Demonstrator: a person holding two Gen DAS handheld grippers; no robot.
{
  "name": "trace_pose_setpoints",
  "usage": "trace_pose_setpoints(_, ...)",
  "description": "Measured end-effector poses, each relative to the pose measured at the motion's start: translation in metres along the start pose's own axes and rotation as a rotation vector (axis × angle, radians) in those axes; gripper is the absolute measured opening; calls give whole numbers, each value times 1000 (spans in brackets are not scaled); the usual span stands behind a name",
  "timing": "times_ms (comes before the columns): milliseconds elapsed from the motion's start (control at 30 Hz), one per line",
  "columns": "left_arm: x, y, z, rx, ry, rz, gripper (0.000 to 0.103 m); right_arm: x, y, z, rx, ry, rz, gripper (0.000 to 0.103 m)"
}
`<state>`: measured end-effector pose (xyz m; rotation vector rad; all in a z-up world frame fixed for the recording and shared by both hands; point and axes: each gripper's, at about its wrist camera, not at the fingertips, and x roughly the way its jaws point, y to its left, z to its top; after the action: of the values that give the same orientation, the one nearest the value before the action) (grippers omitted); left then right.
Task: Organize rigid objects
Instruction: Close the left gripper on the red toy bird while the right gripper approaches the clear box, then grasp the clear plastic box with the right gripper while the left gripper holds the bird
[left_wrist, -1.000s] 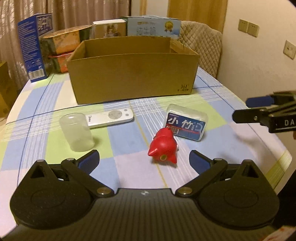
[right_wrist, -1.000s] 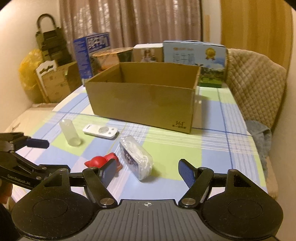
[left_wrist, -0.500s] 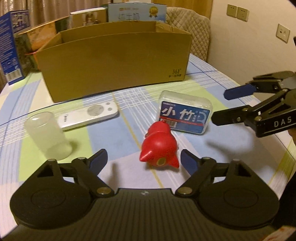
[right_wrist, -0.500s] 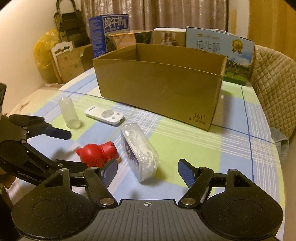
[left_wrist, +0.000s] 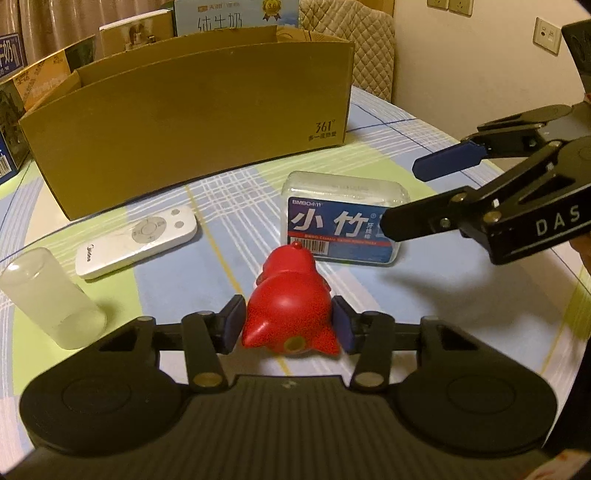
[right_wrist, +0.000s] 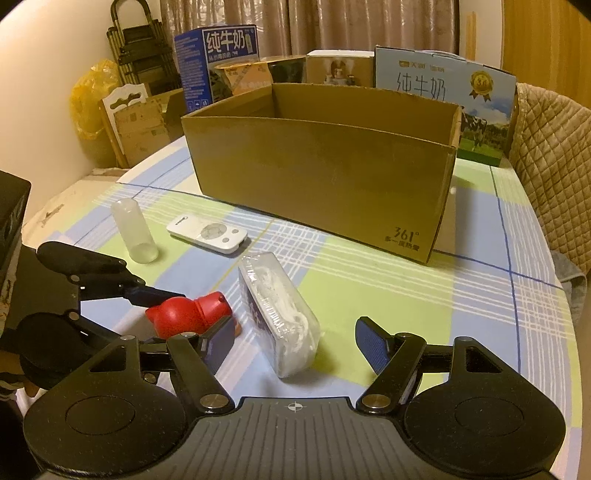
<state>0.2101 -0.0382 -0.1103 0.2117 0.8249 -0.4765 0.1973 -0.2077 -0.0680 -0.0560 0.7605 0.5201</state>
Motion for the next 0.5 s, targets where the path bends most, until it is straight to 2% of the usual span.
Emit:
trace_pose_setpoints(267, -1, 0, 0, -5, 5, -2, 42, 6, 5, 1, -28, 5, -2, 70)
trace_pose_setpoints(500, -10, 15, 1, -59, -2, 47, 42, 10, 4, 3, -28, 4, 0, 70)
